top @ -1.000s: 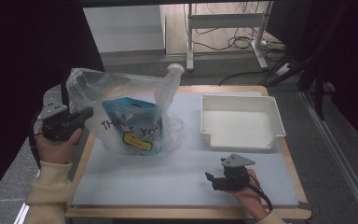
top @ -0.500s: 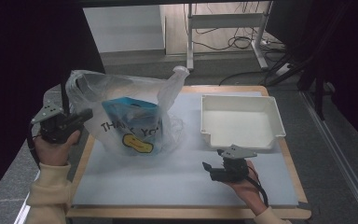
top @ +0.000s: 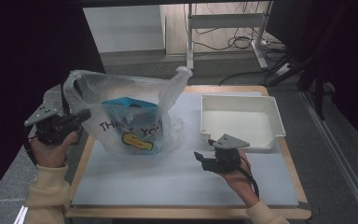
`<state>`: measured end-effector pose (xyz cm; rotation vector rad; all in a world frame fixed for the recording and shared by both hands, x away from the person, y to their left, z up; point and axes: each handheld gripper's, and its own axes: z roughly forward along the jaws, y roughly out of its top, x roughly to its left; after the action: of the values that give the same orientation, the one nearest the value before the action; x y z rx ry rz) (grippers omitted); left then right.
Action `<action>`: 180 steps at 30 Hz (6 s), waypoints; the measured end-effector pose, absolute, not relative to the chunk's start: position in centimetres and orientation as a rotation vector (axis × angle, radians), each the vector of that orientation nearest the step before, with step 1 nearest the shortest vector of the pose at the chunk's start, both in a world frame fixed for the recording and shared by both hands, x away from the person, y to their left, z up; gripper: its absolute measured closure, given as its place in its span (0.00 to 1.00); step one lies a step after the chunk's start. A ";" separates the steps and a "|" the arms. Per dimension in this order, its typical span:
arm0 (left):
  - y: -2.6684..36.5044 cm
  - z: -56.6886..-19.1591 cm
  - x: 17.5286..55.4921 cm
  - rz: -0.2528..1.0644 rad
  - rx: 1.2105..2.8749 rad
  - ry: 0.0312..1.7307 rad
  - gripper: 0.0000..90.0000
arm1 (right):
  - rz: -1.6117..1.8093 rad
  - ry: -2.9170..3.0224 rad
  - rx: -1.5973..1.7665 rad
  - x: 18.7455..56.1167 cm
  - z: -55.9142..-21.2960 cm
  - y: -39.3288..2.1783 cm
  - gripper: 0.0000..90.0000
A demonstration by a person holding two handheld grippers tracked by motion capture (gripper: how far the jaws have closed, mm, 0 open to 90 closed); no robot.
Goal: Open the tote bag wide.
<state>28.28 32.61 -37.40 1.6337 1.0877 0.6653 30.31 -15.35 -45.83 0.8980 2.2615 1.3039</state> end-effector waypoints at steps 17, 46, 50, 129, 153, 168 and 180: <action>32.6 -37.6 28.2 0.647 1.623 1.091 0.97 | 1.404 2.269 0.857 31.9 -43.1 -13.9 0.42; 32.9 -37.6 27.9 0.619 1.609 1.080 0.97 | 1.563 2.291 0.683 36.3 -37.3 -7.6 0.53; 32.7 -37.6 27.8 0.617 1.614 1.073 0.97 | 1.568 2.307 0.671 36.9 -37.2 -6.7 0.56; 34.4 -40.4 26.7 0.558 1.637 1.172 1.00 | 1.550 2.279 0.676 36.0 -41.5 -8.8 0.99; 34.4 -43.0 27.2 0.507 1.671 1.232 1.00 | 1.504 2.330 0.737 36.5 -44.2 -8.6 0.99; 34.2 -45.1 27.0 0.455 1.705 1.272 1.00 | 1.460 2.401 0.769 36.3 -46.8 -8.4 0.99; 33.8 -47.5 27.2 0.402 1.738 1.323 1.00 | 1.369 2.473 0.806 36.6 -48.6 -8.1 0.99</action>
<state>27.16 33.81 -47.52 1.7384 1.3232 0.4018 36.62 -8.09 -48.58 0.8059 2.4729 1.3695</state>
